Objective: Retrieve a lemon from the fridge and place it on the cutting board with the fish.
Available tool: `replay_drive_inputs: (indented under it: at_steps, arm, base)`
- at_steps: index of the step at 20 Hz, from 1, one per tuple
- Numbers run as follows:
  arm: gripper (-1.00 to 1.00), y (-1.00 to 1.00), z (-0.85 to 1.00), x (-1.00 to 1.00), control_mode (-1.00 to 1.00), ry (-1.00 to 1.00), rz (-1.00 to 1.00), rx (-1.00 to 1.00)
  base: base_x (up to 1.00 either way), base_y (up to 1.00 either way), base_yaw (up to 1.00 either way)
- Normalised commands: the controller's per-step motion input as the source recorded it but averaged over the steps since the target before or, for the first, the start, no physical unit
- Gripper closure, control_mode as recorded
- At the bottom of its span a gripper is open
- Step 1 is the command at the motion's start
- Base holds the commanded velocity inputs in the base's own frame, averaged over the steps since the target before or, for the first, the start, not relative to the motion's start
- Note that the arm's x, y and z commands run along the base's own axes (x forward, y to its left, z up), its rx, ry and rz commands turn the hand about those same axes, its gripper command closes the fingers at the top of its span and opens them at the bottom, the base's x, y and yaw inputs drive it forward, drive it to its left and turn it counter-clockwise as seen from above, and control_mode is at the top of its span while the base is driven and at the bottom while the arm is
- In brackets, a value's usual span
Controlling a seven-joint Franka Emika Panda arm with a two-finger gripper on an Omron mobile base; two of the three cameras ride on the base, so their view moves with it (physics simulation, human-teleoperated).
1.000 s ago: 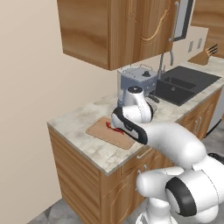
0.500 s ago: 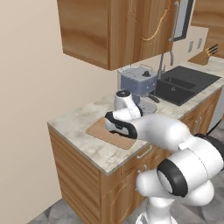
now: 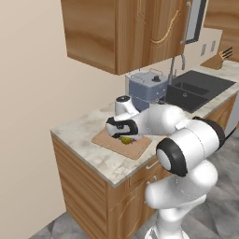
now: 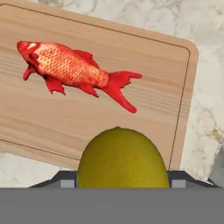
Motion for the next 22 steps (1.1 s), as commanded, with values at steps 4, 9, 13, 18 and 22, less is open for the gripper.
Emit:
replay_drive_inputs:
  at_steps: [4, 9, 13, 18, 22]
  arm:
    - [1.0, 0.01, -0.4, 0.42, -1.0, 0.0, -0.08, 0.0]
    - [1.0, 0.04, -0.38, 0.26, -1.0, 0.0, -0.08, 0.0]
    - [1.0, 0.06, -0.33, 0.15, -1.0, 0.0, -0.06, 0.0]
    - [1.0, 0.0, -0.11, 0.12, -1.0, 0.0, -0.02, 0.0]
    - [1.0, 0.0, 0.0, 0.02, -1.0, 0.0, 0.0, 0.0]
  base:
    - [0.0, 0.0, 0.0]
    - [0.0, 0.0, 0.0]
    - [0.0, 0.0, 0.0]
    - [0.0, 0.0, 0.0]
    - [0.0, 0.0, 0.0]
